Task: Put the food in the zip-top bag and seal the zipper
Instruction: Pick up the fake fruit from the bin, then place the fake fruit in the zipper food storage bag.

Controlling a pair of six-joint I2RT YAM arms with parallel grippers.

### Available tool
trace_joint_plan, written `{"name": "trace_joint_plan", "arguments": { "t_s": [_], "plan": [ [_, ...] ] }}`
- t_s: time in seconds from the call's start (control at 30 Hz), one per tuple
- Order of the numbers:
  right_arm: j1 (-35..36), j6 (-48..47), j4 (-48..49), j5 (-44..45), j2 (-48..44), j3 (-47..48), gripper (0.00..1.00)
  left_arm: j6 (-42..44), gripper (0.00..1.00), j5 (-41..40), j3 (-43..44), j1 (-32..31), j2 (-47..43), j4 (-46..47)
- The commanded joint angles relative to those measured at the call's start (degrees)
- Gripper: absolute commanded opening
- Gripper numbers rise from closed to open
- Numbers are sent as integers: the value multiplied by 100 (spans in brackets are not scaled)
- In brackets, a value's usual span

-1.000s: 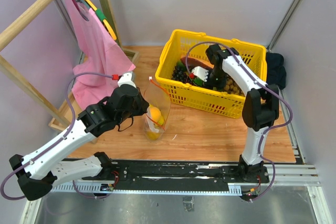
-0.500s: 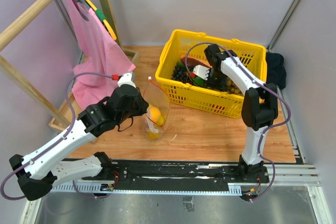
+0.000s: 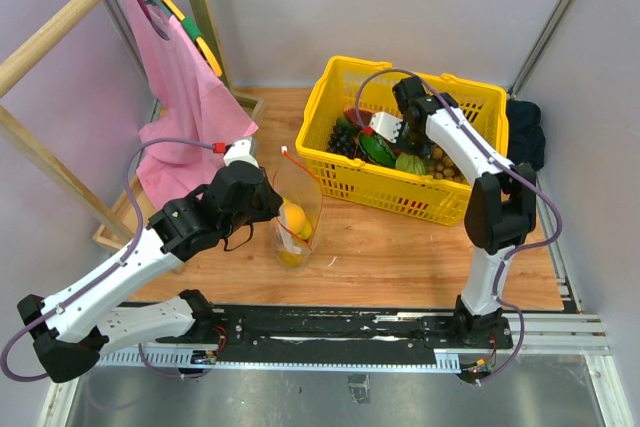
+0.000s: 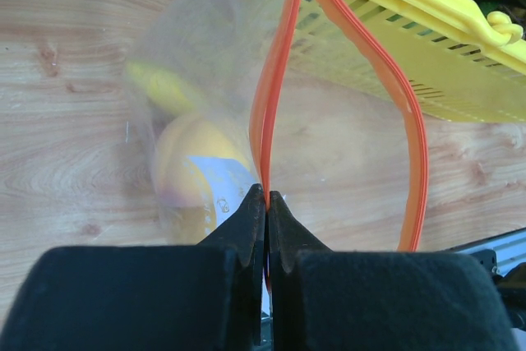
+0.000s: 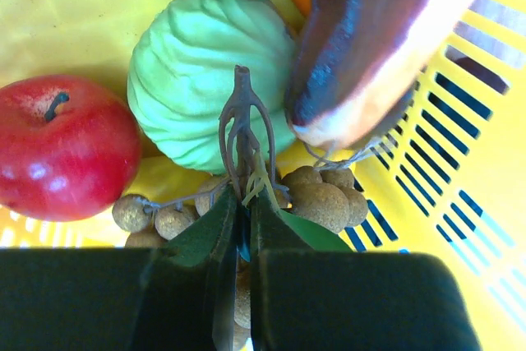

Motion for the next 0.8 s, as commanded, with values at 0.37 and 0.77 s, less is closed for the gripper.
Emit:
{"name": "trace_joint_plan", "arguments": {
  "t_s": [0.37, 0.77],
  "plan": [
    [-46, 1020, 857, -605, -1473, 14, 1, -9, 0, -105, 267, 29, 23, 74],
    [258, 2076, 2726, -569, -3012, -853, 1, -9, 0, -94, 301, 30, 113, 171]
  ]
}}
